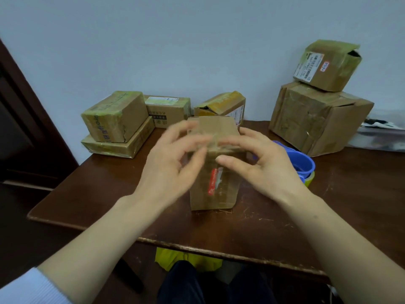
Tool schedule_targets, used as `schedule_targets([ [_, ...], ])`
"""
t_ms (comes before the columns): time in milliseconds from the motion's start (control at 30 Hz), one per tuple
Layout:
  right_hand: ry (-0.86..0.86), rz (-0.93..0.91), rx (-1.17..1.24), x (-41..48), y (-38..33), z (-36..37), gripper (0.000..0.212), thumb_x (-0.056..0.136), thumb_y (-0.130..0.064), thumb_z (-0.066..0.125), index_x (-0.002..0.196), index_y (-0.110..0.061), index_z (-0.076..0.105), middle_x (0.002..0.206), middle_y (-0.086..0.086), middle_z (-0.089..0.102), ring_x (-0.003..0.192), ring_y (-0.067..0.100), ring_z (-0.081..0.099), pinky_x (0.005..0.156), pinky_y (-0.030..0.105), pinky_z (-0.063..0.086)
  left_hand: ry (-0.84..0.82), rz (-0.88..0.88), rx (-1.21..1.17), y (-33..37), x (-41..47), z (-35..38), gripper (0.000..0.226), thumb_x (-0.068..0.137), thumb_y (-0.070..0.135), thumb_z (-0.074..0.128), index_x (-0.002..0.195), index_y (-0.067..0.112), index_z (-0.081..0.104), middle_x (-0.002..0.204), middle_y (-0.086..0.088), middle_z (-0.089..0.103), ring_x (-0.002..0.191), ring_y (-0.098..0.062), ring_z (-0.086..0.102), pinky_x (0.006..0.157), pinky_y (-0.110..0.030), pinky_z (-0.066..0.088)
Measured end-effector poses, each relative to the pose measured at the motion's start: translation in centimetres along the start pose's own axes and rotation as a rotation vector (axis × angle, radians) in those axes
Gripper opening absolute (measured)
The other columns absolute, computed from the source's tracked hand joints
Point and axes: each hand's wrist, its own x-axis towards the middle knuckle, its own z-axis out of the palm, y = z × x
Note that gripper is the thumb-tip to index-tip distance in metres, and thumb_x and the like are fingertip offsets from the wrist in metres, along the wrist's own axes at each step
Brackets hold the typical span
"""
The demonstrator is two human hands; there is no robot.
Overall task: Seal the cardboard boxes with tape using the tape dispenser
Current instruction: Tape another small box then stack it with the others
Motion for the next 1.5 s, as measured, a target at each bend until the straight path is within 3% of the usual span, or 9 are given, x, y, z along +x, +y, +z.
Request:
schedule_targets([
  [267,0.062,-0.100,-0.173,1.4,-0.3,0.1,0.032,0.074,-0.053,0.065,0.087,-0.026,0.074,0.090,-0.005,0.070,0.085,0.019,0.064,0.070,0.044,0.051,-0.139,0.273,0.196,-1.1,2.1,-0.6,0.038,0.080,0.046,0.061,0.096,0.015,0.078,0.099,0.000,0.071,0.088,-0.020,0.067,0.067,-0.041,0.057],
  [433,-0.036,-0.208,-0.089,1.7,1.8,-1.7,0.024,0.077,-0.038,0.071,0.086,-0.016,0.076,0.097,-0.008,0.073,0.101,0.013,0.066,0.084,0.046,0.055,-0.291,0.369,0.135,-1.9,3.0,-1.7,0.030,0.085,0.035,0.062,0.099,0.012,0.076,0.103,-0.002,0.071,0.093,-0.014,0.066,0.078,-0.036,0.056],
  [600,-0.193,-0.144,0.065,1.8,2.2,-3.2,0.032,0.081,-0.005,0.071,0.090,-0.036,0.071,0.103,-0.016,0.068,0.120,0.002,0.053,0.099,0.019,0.045,-0.288,0.251,-0.046,-1.9,2.4,-2.3,0.031,0.084,0.027,0.063,0.111,0.012,0.068,0.112,-0.001,0.070,0.108,-0.008,0.065,0.092,-0.028,0.054],
  [667,-0.108,-0.118,0.026,1.7,1.1,-2.3,0.008,0.075,-0.029,0.074,0.082,-0.034,0.073,0.090,-0.012,0.073,0.103,0.009,0.065,0.089,0.034,0.054,-0.227,0.253,0.060,-1.2,2.1,-1.9,0.032,0.084,0.033,0.062,0.112,0.020,0.070,0.109,0.004,0.071,0.095,-0.012,0.069,0.073,-0.033,0.059],
  [767,0.001,-0.169,-0.205,1.8,0.0,-0.9,0.047,0.062,-0.067,0.061,0.077,-0.023,0.068,0.074,-0.005,0.070,0.075,0.018,0.066,0.070,0.043,0.053,-0.177,0.319,0.327,-0.7,2.0,-0.8,0.030,0.085,0.043,0.057,0.104,0.027,0.075,0.101,0.005,0.068,0.087,-0.018,0.065,0.058,-0.037,0.055],
  [1067,-0.246,-0.159,0.050,2.5,2.2,-3.7,0.023,0.073,-0.022,0.077,0.082,-0.041,0.069,0.101,-0.010,0.070,0.121,0.006,0.055,0.102,0.035,0.047,-0.368,0.320,0.020,-2.0,3.2,-2.2,0.028,0.085,0.029,0.063,0.107,0.014,0.072,0.106,-0.003,0.067,0.092,0.005,0.057,0.080,-0.007,0.041],
  [1267,-0.004,-0.105,-0.248,2.2,-0.5,-1.2,0.039,0.059,-0.061,0.067,0.071,-0.024,0.066,0.078,-0.003,0.070,0.085,0.019,0.065,0.076,0.042,0.051,-0.242,0.187,0.070,-1.2,2.9,-1.4,0.026,0.074,0.039,0.073,0.087,0.017,0.078,0.096,0.010,0.067,0.083,-0.003,0.063,0.068,-0.024,0.053],
  [1400,-0.124,-0.035,0.047,2.3,1.6,-2.4,0.010,0.071,-0.030,0.076,0.079,-0.025,0.071,0.092,-0.003,0.074,0.109,0.014,0.063,0.094,0.040,0.051,-0.313,0.153,-0.038,-1.5,3.0,-2.0,0.023,0.079,0.023,0.073,0.100,0.013,0.075,0.104,0.006,0.069,0.098,-0.002,0.064,0.083,-0.008,0.045],
  [1500,-0.113,0.120,0.468,1.1,2.8,-2.7,0.030,0.073,-0.005,0.073,0.099,-0.016,0.066,0.109,0.001,0.070,0.112,0.010,0.062,0.098,0.034,0.050,-0.247,-0.011,-0.217,-1.4,2.2,-2.1,0.030,0.075,0.016,0.072,0.104,0.009,0.071,0.106,0.006,0.069,0.102,0.001,0.065,0.087,-0.011,0.048],
])
